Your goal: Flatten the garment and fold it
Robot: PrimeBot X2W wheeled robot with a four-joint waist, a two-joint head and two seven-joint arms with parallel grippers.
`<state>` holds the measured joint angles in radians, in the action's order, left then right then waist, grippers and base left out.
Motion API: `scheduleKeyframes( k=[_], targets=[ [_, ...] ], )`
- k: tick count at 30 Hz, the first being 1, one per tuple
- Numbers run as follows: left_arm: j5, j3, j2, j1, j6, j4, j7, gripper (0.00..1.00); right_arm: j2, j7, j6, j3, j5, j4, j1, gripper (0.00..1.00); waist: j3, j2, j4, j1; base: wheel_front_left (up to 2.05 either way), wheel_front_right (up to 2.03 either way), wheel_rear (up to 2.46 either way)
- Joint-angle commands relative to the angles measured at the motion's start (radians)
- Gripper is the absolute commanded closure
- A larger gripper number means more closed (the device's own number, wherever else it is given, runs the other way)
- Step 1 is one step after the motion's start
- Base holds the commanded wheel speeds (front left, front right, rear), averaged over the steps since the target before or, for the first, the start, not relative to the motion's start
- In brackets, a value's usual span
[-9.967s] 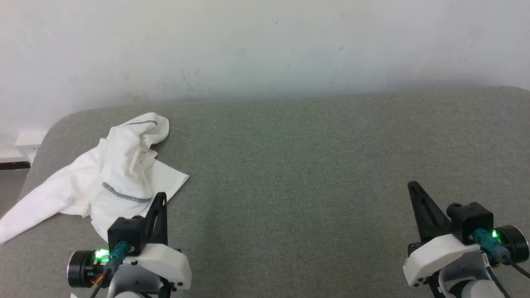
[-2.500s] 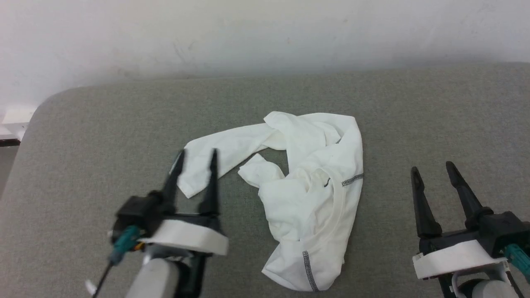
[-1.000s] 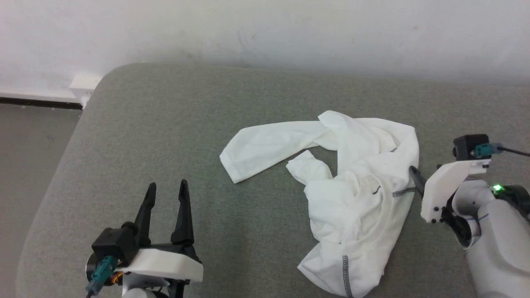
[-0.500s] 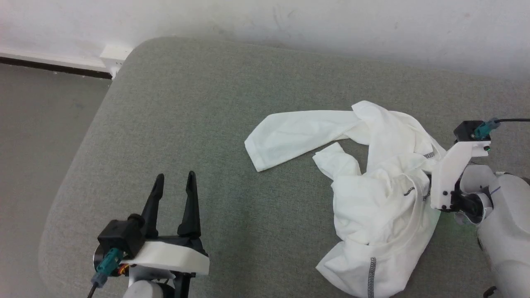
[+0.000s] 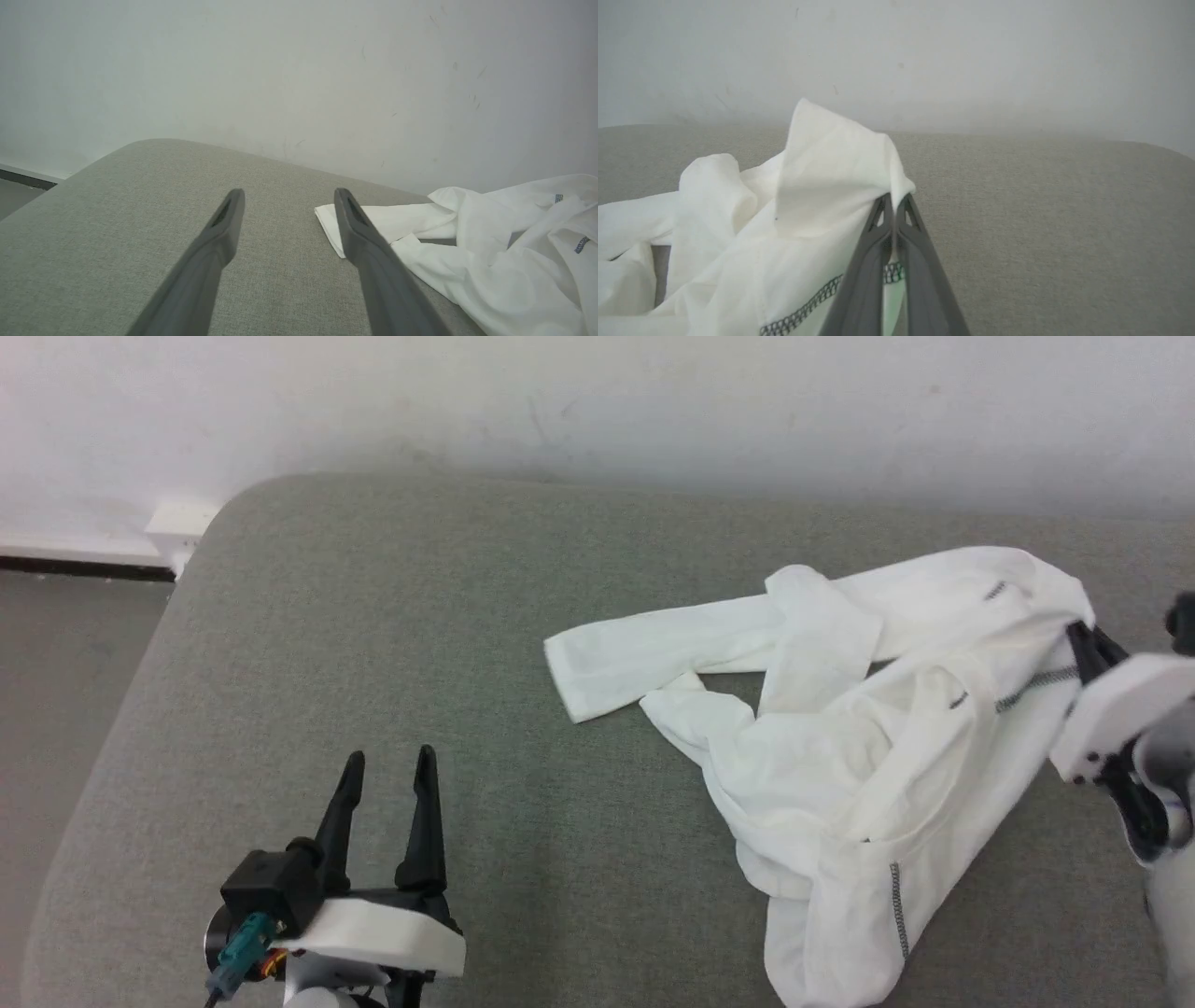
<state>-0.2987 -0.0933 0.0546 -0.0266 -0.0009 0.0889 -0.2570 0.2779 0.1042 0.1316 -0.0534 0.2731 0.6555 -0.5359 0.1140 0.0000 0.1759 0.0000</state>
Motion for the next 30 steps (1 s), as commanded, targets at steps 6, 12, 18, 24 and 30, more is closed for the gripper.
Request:
scheduleKeyframes(
  k=[6, 12, 18, 24, 30],
  targets=[
    [0.012, 0.008, -0.003, 0.029, -0.011, 0.007, -0.005, 0.0, -0.074, 0.013, -0.001, -0.296, -0.111, -0.226, 0.291, 1.0, -0.04, 0.0, -0.088, 0.0, 0.0, 0.0, 0.0],
    [0.018, 0.013, -0.003, 0.032, -0.013, 0.014, -0.005, 0.0, -0.207, 0.113, -0.001, -0.5, -0.2, -0.438, 0.525, 1.0, -0.039, 0.0, -0.111, 0.0, 0.0, 0.0, 0.0],
    [0.019, 0.014, 0.001, 0.037, -0.012, 0.033, -0.005, 0.0, -0.227, 0.143, -0.001, -0.513, -0.151, -0.515, 0.622, 0.0, -0.045, 0.0, -0.122, 0.0, 0.0, 0.0, 0.0],
    [0.019, 0.007, 0.006, 0.045, -0.013, 0.049, 0.0, 0.0, -0.227, -0.017, -0.001, -0.465, -0.127, -0.589, 0.61, 0.0, -0.06, 0.0, -0.134, 0.0, 0.0, 0.0, 0.0],
    [0.019, -0.006, 0.011, 0.052, -0.009, 0.054, 0.017, 0.0, -0.228, -0.083, -0.001, -0.309, -0.131, -0.664, 0.63, 0.0, -0.083, 0.0, -0.146, 0.0, 0.0, 0.0, 0.0]
  ],
)
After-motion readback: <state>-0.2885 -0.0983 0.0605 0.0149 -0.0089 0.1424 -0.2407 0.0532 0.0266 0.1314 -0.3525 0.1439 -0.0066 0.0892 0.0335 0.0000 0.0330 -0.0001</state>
